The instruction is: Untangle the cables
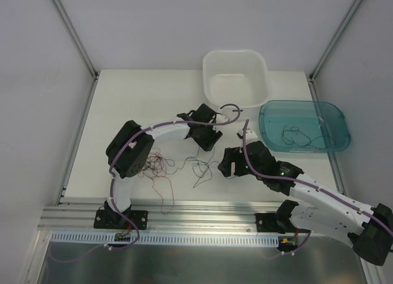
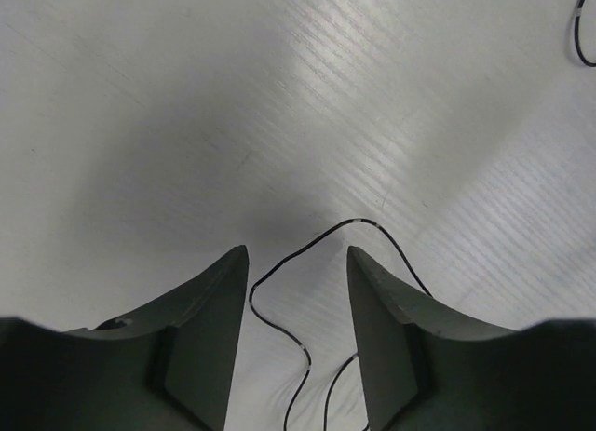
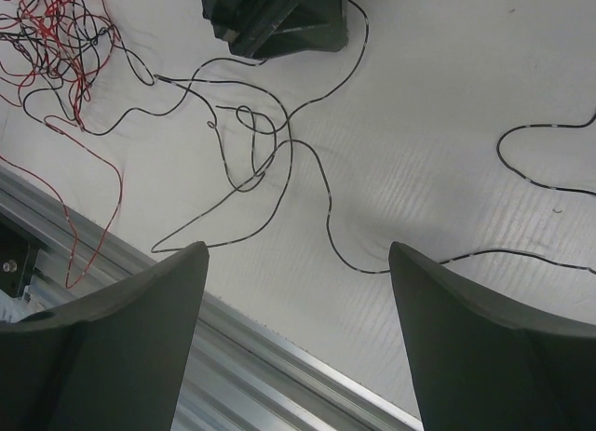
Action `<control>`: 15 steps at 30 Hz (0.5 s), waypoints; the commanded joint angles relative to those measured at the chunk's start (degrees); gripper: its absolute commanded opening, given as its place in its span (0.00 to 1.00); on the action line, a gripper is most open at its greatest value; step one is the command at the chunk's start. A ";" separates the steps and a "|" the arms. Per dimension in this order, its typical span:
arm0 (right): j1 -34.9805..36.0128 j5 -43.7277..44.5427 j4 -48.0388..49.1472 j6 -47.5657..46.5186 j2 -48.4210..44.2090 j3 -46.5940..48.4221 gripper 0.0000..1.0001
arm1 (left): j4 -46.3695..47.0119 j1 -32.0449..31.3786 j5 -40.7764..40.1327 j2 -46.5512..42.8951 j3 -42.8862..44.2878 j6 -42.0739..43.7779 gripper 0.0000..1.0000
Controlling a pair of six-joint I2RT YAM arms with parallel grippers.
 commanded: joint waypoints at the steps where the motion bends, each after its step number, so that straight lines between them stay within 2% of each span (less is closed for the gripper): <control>1: 0.36 0.62 3.53 -0.69 0.65 -0.09 0.83 | 0.52 -0.57 0.70 1.58 1.79 0.86 0.45; 5: 0.28 0.36 5.29 -1.92 3.89 -0.36 0.83 | 0.52 -0.57 0.53 1.32 1.09 0.25 0.27; 6: 0.19 0.18 6.16 -2.19 4.77 -0.27 0.83 | 0.60 -0.57 0.35 1.14 0.92 0.07 0.19; 8: 0.19 -0.34 7.05 -2.36 6.62 -0.36 0.83 | 0.69 -0.57 0.17 0.36 0.39 -0.02 0.10; 9: 0.10 -0.43 8.18 -2.54 8.37 -0.27 0.83 | 0.69 -0.57 -0.17 0.00 -0.05 -0.19 0.03; 10: 0.19 -0.52 8.71 -2.80 9.61 -0.18 0.83 | 0.78 -0.57 -0.44 -0.52 -0.40 -0.11 0.00; 15: -0.95 -0.96 11.00 -3.68 15.14 1.14 0.83 | 0.87 -0.57 -2.10 -4.56 -3.38 -0.63 0.00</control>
